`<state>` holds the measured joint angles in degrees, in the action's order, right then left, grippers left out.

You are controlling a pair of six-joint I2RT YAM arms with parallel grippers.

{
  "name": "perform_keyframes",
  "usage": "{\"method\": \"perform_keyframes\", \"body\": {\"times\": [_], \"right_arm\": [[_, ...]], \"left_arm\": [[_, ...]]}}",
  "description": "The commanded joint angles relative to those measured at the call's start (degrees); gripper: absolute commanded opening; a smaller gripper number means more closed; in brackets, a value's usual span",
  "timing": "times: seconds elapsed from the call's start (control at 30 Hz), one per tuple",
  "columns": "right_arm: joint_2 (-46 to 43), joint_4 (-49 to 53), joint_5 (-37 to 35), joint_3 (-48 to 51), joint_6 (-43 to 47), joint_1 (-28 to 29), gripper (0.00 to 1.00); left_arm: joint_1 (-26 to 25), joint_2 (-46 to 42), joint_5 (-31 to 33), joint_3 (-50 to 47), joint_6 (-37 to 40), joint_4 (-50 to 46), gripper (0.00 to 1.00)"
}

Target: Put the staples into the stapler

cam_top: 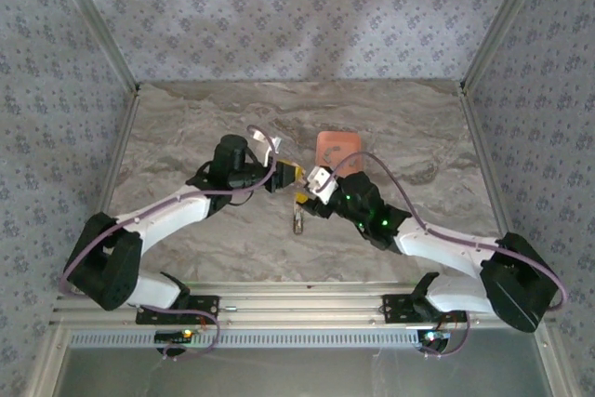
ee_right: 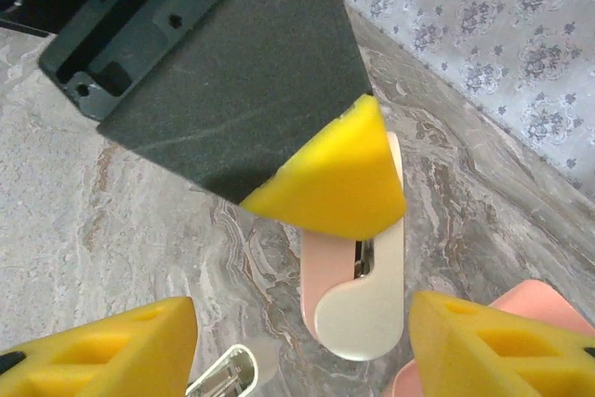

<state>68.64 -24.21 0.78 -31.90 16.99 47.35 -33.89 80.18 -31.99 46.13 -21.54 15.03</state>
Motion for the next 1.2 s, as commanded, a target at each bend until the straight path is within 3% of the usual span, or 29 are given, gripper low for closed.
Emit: {"method": "perform_keyframes", "body": {"times": [0.0,0.17,0.33,0.5,0.67,0.93,1.17], "right_arm": [[-4.50,-0.06,-0.19,2.13,-3.40,-1.11,0.64],[-10.57,4.96,8.91,3.76,-11.17,-7.16,0.65],[-12.92,11.41,27.50,3.72,-14.47,-16.63,0.66],[-11.54,16.70,37.39,0.40,-18.13,-20.64,0.66],[-10.63,18.50,41.89,0.25,-16.39,-20.26,0.67],[-9.63,22.35,43.53,-0.29,0.33,-17.99,0.66],[-4.92,23.10,46.12,-3.75,2.98,-15.95,0.61]], "left_arm": [[-0.50,0.71,-3.97,3.44,7.52,-2.09,0.02],[-1.14,0.39,-7.71,6.19,18.46,-7.88,0.02],[-2.59,-0.70,-12.18,8.95,33.73,-16.66,0.02],[-5.02,-1.11,-10.04,11.81,46.90,-26.43,0.00],[-5.40,-0.56,-13.21,13.30,49.48,-28.86,0.00],[-6.25,-0.68,-19.18,13.63,53.84,-30.15,0.01],[-6.71,-0.60,-19.99,13.81,53.92,-29.93,0.01]]}}
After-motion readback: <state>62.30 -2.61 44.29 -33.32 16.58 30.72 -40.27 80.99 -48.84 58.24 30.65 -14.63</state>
